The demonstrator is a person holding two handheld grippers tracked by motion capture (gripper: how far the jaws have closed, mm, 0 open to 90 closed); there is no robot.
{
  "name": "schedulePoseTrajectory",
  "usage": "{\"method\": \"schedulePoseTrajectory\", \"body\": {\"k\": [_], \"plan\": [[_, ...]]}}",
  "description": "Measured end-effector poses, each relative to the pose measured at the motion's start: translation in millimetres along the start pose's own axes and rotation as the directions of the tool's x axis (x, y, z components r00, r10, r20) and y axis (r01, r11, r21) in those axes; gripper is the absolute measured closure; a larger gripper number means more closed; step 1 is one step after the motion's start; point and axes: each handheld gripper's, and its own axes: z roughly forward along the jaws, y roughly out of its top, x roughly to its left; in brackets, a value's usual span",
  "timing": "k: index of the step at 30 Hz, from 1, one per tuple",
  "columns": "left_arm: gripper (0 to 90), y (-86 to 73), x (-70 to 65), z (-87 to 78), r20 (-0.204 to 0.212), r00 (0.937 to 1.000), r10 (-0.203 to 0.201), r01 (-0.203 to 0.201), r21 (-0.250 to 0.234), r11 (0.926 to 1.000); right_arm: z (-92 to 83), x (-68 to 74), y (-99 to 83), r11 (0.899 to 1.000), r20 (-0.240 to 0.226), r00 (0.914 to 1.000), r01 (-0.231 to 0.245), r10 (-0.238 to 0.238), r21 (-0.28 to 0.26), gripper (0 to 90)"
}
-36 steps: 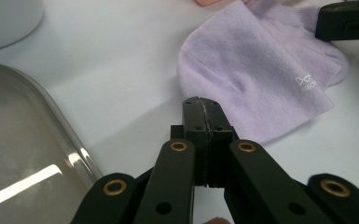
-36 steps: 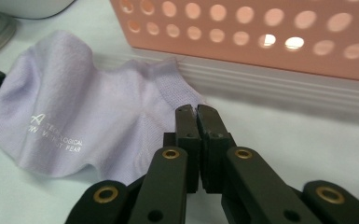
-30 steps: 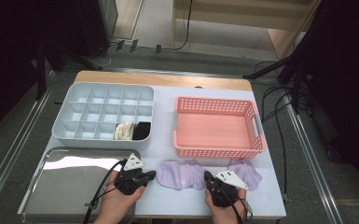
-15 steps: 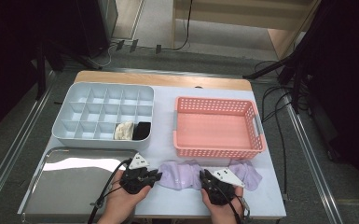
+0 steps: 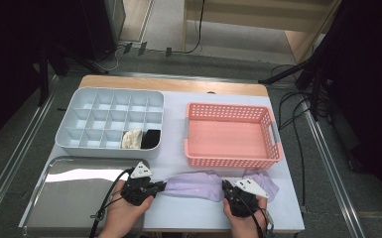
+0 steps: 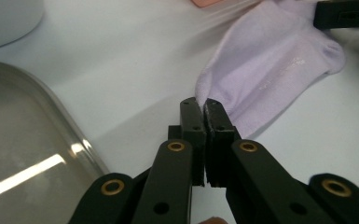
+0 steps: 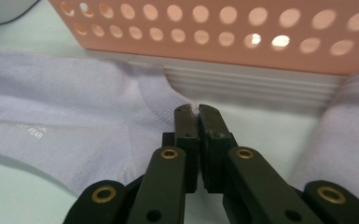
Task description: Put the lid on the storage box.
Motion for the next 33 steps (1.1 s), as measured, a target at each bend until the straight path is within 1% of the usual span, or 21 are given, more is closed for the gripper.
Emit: {"method": "schedulePoseTrajectory", "body": {"k": [1, 2, 4, 6, 9, 10, 11, 12, 14, 15, 17, 18, 19, 21, 23, 25, 27, 29, 30, 31, 33], "plan": [[80.1, -0.6, -1.0, 0.1, -0.002, 1.0000, 0.007, -0.007, -0.006, 1.0000, -1.2, -0.4, 0.6, 1.000, -0.025, 0.9997, 0.002, -0.002, -0.003, 84.7], [74.9, -0.6, -1.7, -0.6, 0.004, 1.0000, 0.008, -0.008, -0.007, 0.9999, -3.9, -0.4, 1.2, 1.000, -0.035, 0.9994, 0.003, -0.003, -0.014, 81.0], [67.1, -0.8, -2.1, -3.0, 0.000, 0.9999, 0.011, -0.011, -0.027, 0.9996, -11.2, -3.3, 3.7, 0.998, -0.032, 0.9995, -0.001, 0.000, -0.055, 72.3], [62.2, -1.8, -1.3, -6.3, 0.008, 0.9999, 0.014, -0.013, -0.048, 0.9988, -21.1, -10.3, 5.9, 0.995, -0.038, 0.9992, -0.020, 0.017, -0.095, 68.7], [59.9, -4.7, 1.3, -10.7, 0.010, 0.9999, 0.005, -0.004, -0.074, 0.9972, -34.6, -26.7, 7.0, 0.989, -0.006, 0.9996, -0.028, 0.027, -0.144, 66.0], [59.6, -5.6, 2.8, -11.9, 0.013, 0.9999, 0.007, -0.006, -0.084, 0.9965, -38.5, -32.3, 6.3, 0.988, 0.015, 0.9990, -0.040, 0.042, -0.151, 64.6], [59.5, -6.2, 3.9, -13.4, 0.011, 0.9999, 0.005, -0.004, -0.090, 0.9959, -41.3, -38.4, 5.4, 0.987, 0.040, 0.9985, -0.031, 0.038, -0.160, 63.4], [59.4, -6.7, 5.0, -14.6, 0.014, 0.9999, 0.004, -0.003, -0.099, 0.9951, -43.6, -43.7, 4.2, 0.986, 0.066, 0.9972, -0.023, 0.034, -0.163, 61.9], [59.4, -7.3, 6.2, -16.1, 0.003, 1.0000, -0.001, 0.002, -0.107, 0.9943, -46.9, -52.5, 0.3, 0.985, 0.118, 0.9924, -0.016, 0.036, -0.169, 57.4], [59.5, -7.6, 6.6, -16.2, 0.007, 1.0000, -0.004, 0.005, -0.111, 0.9939, -47.8, -56.7, -1.7, 0.986, 0.134, 0.9902, -0.017, 0.040, -0.167, 55.5], [59.5, -8.3, 6.9, -15.7, 0.009, 1.0000, -0.004, 0.005, -0.108, 0.9941, -47.3, -63.2, -5.8, 0.986, 0.158, 0.9854, -0.038, 0.065, -0.163, 50.0], [59.6, -8.6, 7.0, -15.3, 0.012, 0.9999, -0.006, 0.008, -0.107, 0.9942, -45.0, -65.3, -7.6, 0.986, 0.157, 0.9850, -0.047, 0.072, -0.158, 47.5], [59.7, -9.1, 6.9, -14.9, 0.015, 0.9998, -0.009, 0.010, -0.107, 0.9942, -41.7, -66.1, -8.8, 0.989, 0.160, 0.9844, -0.051, 0.073, -0.140, 45.5], [59.7, -9.7, 6.8, -14.3, 0.015, 0.9999, -0.004, 0.006, -0.105, 0.9944, -34.0, -66.0, -11.7, 0.992, 0.191, 0.9804, -0.025, 0.049, -0.123, 42.2], [60.0, -9.9, 6.6, -14.8, 0.020, 0.9998, -0.003, 0.005, -0.104, 0.9946, -25.9, -65.6, -13.5, 0.996, 0.221, 0.9748, -0.010, 0.029, -0.088, 41.1], [60.0, -9.7, 6.5, -15.6, 0.025, 0.9997, -0.002, 0.004, -0.104, 0.9945, -23.1, -64.6, -13.5, 0.996, 0.229, 0.9733, 0.002, 0.019, -0.091, 45.9], [60.1, -9.5, 6.5, -15.7, 0.035, 0.9994, -0.007, 0.011, -0.110, 0.9939, -23.6, -63.9, -13.0, 0.995, 0.223, 0.9735, -0.028, 0.048, -0.095, 60.8], [60.4, -9.1, 5.6, -16.2, 0.032, 0.9995, -0.005, 0.009, -0.110, 0.9939, -25.4, -66.1, -12.9, 0.993, 0.228, 0.9706, -0.054, 0.076, -0.104, 77.7], [60.5, -9.1, 5.0, -16.2, 0.036, 0.9993, -0.004, 0.008, -0.111, 0.9937, -27.0, -68.0, -12.3, 0.991, 0.211, 0.9717, -0.086, 0.107, -0.107, 80.5], [60.5, -9.1, 4.6, -16.2, 0.038, 0.9993, -0.005, 0.009, -0.112, 0.9936, -28.3, -68.9, -11.6, 0.988, 0.199, 0.9719, -0.107, 0.127, -0.108, 81.6], [60.8, -9.2, 4.0, -16.1, 0.046, 0.9989, -0.004, 0.009, -0.114, 0.9934, -31.5, -65.2, -10.2, 0.986, 0.175, 0.9751, -0.115, 0.136, -0.123, 82.3]]}}
